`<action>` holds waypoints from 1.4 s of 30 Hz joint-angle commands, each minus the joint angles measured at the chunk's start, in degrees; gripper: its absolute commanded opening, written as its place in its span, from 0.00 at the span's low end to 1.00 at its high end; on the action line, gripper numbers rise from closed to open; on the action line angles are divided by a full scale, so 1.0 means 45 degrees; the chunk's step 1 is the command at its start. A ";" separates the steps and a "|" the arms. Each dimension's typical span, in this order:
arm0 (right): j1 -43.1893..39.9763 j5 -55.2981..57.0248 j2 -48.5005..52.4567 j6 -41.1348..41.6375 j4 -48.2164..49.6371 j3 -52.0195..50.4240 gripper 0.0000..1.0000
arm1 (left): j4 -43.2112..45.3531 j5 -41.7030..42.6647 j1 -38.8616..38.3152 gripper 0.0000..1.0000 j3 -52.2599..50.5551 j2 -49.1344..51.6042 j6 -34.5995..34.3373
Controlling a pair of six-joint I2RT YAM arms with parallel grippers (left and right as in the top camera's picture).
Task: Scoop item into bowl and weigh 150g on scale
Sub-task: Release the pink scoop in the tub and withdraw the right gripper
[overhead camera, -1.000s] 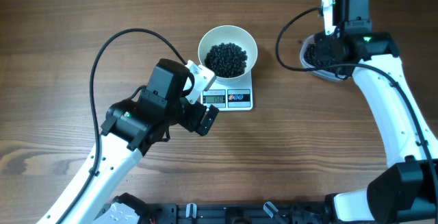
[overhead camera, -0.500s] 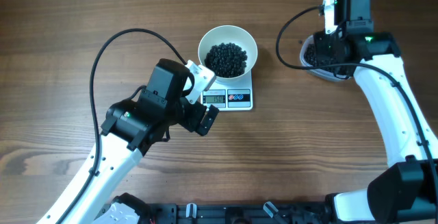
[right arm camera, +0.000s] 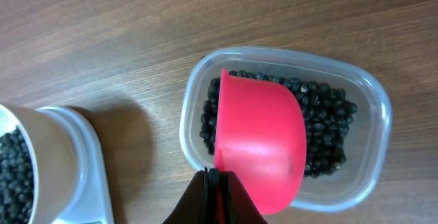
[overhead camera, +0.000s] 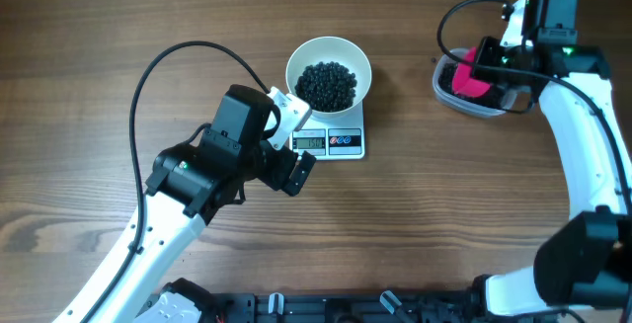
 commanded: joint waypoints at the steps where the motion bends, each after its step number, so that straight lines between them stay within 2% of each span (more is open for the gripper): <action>1: 0.0024 0.0029 0.0583 0.0199 0.0389 0.0024 0.04 | 0.0034 0.0194 0.0097 1.00 0.0112 -0.0165 0.0199; 4: 0.0019 0.0029 0.0680 0.0180 0.0340 0.0024 0.04 | 0.0034 0.0194 0.0097 1.00 0.0112 -0.0160 0.0199; 5: 0.0019 0.0029 0.0675 0.0180 0.0325 0.0024 0.14 | 0.0034 0.0194 0.0097 1.00 0.0112 -0.0160 0.0199; 6: 0.0019 0.0029 0.0675 0.0185 0.0267 0.0024 0.33 | 0.0034 0.0194 0.0097 1.00 0.0112 -0.0160 0.0199; 7: 0.0019 0.0029 0.0670 0.0185 0.0141 0.0029 0.59 | 0.0034 0.0194 0.0097 1.00 0.0112 -0.0160 0.0199; 10: -0.0083 0.0044 0.0515 0.0199 -0.0214 0.0078 0.61 | 0.0034 0.0194 0.0097 1.00 0.0112 -0.0165 0.0199; 15: -0.0636 0.0078 -0.0685 0.0102 -0.1205 0.0155 0.76 | 0.0034 0.0194 0.0097 1.00 0.0112 -0.0165 0.0199; 17: -0.0767 0.0563 -0.1579 0.0078 -0.2074 0.0160 1.00 | 0.0034 0.0194 0.0097 1.00 0.0112 -0.0165 0.0199; 22: -0.0767 0.1438 -0.2671 -0.0563 -0.3925 0.0160 1.00 | 0.0034 0.0194 0.0097 1.00 0.0112 -0.0160 0.0199; 24: -0.0753 -0.0121 -0.3269 -0.0957 -0.3963 0.0160 0.99 | 0.0034 0.0194 0.0097 1.00 0.0112 -0.0160 0.0199; 26: -0.0607 -0.3191 -0.3750 -0.3395 -0.3677 0.0160 1.00 | 0.0034 0.0194 0.0097 1.00 0.0112 -0.0160 0.0199; 27: -0.0267 -0.5474 -0.3857 -0.5493 -0.3565 0.0160 1.00 | 0.0034 0.0194 0.0097 1.00 0.0112 -0.0160 0.0199; 28: 0.0034 -0.6625 -0.3857 -0.6815 -0.3609 0.0160 1.00 | 0.0034 0.0194 0.0097 1.00 0.0112 -0.0160 0.0199; 29: 0.0457 -0.7373 -0.3827 -0.7820 -0.3628 0.0155 1.00 | 0.0034 0.0199 0.0097 1.00 0.0112 -0.0160 0.0199; 32: 0.1506 -0.7451 -0.3818 -0.9160 -0.3604 0.0155 1.00 | 0.0034 0.0194 0.0097 1.00 0.0112 -0.0160 0.0199; 37: 0.1846 -0.7189 -0.3818 -0.9214 -0.3521 0.0155 1.00 | 0.0034 0.0194 0.0097 1.00 0.0112 -0.0160 0.0199; 42: 0.1846 -0.5683 -0.3793 -0.9209 -0.3521 0.0155 1.00 | 0.0034 0.0194 0.0097 1.00 0.0112 -0.0165 0.0199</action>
